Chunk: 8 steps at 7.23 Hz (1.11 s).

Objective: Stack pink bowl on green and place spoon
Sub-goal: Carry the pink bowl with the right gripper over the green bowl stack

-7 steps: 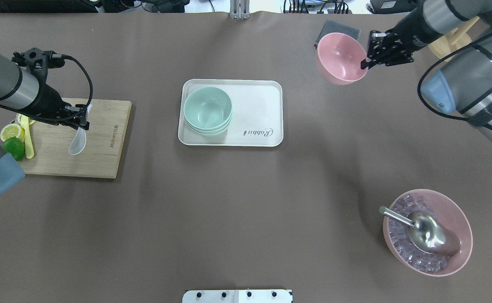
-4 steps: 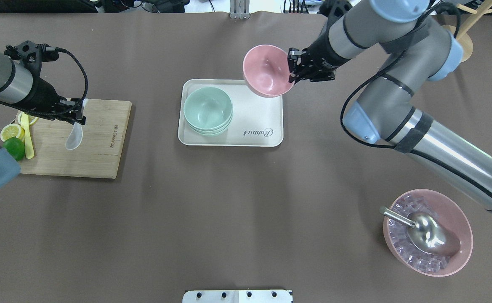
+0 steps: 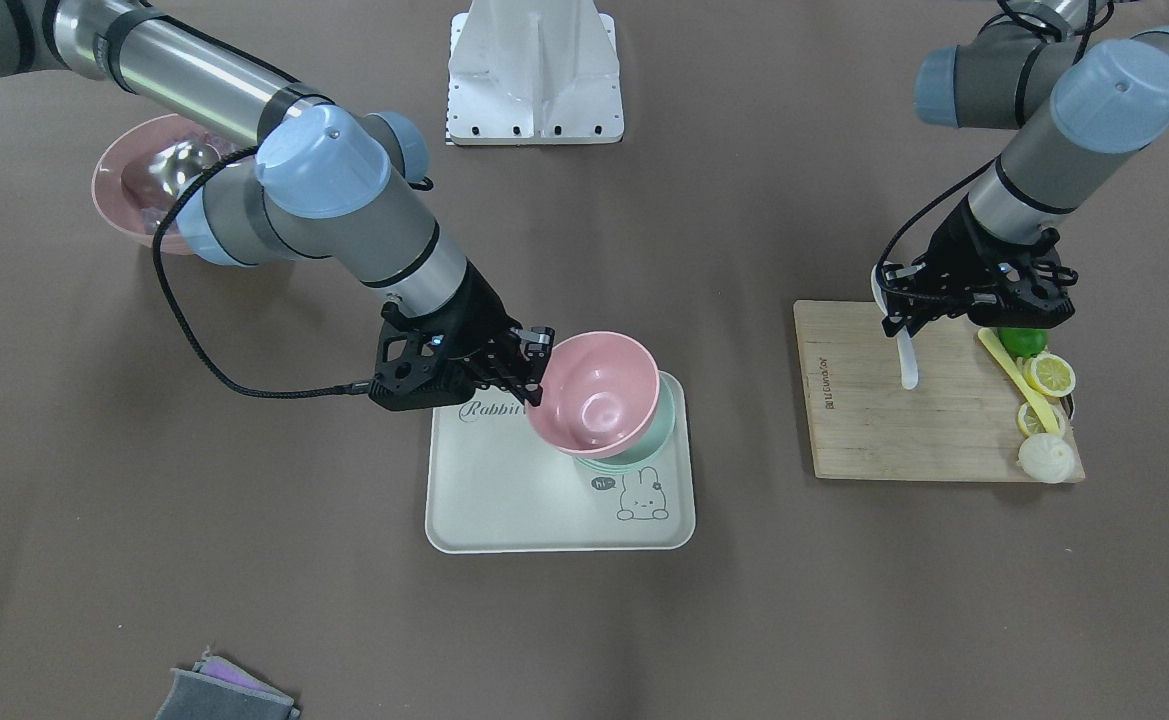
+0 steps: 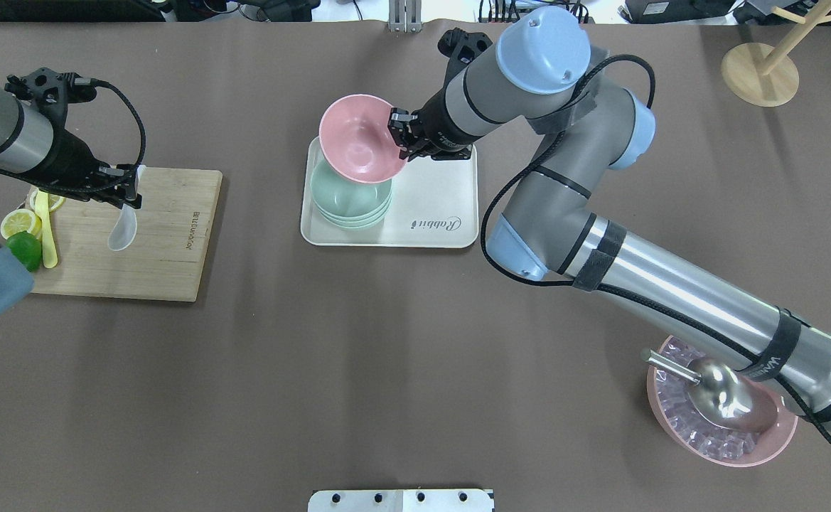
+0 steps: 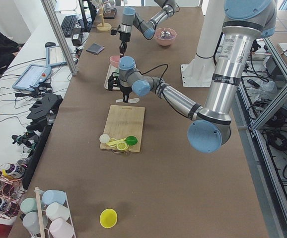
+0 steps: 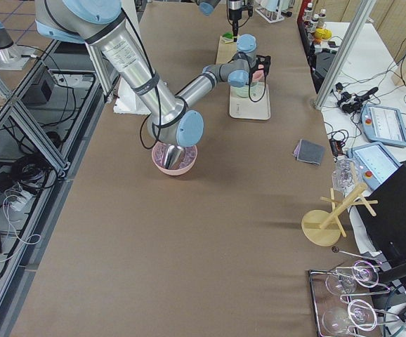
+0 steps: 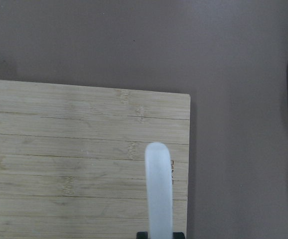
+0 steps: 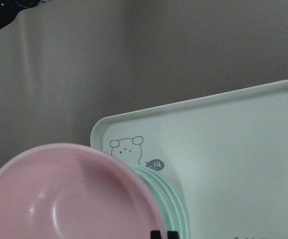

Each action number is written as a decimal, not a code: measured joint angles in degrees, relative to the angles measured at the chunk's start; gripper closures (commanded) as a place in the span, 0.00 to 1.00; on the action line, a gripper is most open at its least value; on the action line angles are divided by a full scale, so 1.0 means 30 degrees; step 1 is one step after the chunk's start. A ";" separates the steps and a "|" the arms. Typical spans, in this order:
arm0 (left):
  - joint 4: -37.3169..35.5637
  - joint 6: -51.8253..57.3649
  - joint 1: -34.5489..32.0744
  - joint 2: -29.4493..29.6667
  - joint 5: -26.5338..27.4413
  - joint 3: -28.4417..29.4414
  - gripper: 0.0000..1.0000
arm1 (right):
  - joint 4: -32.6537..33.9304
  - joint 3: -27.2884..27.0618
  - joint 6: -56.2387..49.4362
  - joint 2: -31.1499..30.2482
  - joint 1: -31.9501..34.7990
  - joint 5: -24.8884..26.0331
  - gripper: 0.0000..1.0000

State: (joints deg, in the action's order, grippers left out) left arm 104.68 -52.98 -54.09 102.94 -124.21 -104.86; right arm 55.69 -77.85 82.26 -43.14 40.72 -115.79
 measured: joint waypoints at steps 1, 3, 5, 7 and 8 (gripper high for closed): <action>0.0018 0.0012 -0.0047 0.0037 0.0004 0.0136 1.00 | -0.0261 0.0283 0.0091 0.0155 -0.0219 0.0161 1.00; 0.0029 0.0022 -0.0068 0.0139 0.0007 0.0314 1.00 | -0.0316 0.0324 0.1013 0.0218 -0.0423 0.0167 1.00; 0.0037 0.0023 -0.0073 0.0173 0.0001 0.0422 1.00 | -0.0263 0.0276 0.2455 0.0178 -0.0672 0.0093 1.00; 0.0056 0.0022 -0.0074 0.0212 -0.0019 0.0497 1.00 | -0.0211 0.0367 0.3999 0.0152 -0.0990 0.0104 1.00; 0.0058 0.0023 -0.0083 0.0221 -0.0021 0.0523 1.00 | -0.0200 0.0397 0.4292 0.0145 -0.1074 0.0119 1.00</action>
State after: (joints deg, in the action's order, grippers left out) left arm 104.85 -52.91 -54.34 103.60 -124.27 -103.29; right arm 55.09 -76.66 95.14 -42.70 37.50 -115.43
